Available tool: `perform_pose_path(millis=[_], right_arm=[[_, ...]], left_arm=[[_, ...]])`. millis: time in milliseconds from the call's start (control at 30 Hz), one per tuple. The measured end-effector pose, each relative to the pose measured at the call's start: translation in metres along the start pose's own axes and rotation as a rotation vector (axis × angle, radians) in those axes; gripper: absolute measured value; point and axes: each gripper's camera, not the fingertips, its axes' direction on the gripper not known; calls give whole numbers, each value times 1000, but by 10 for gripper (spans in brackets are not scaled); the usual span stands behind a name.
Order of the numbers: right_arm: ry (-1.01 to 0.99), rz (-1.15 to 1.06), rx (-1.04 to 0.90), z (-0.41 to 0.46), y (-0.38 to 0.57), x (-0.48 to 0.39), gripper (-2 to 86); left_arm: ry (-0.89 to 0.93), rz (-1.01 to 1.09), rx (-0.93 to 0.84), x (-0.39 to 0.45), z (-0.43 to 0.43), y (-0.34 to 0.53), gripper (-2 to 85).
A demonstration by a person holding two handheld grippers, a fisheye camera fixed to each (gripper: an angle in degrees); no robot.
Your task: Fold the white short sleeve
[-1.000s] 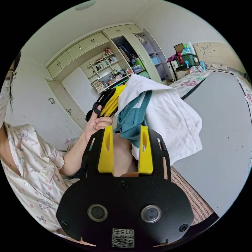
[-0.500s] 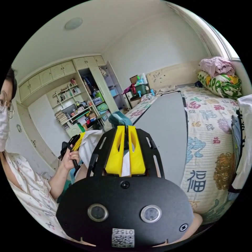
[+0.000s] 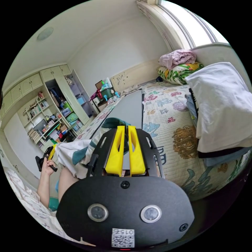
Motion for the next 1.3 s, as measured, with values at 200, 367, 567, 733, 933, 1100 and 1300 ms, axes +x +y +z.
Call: perform_pose_path(millis=[200,367,567,733,933,1100,1300], right_arm=[[-2,-65,187,-54,-76,-40,13],[-48,-128,103,-38,-87,-84,15],[-121,-106,17,-36,-25,-108,16],[-140,-36,8,-82,5,-104,15],[-134,-49,-25,-128,18,-110,11],[-105,-80,-43,-161,36,-115,10],[-148,-33,-25,-203,58,-89,9]], left_arm=[[-36,69,0,30,8,9,-5],[-45,280,-267,77,56,29,33],[-184,432,-357,125,68,42,65],[-187,610,-372,189,96,59,76],[140,775,-558,274,227,132,112],[505,869,-751,345,343,212,143],[552,1093,-1064,394,436,299,141]])
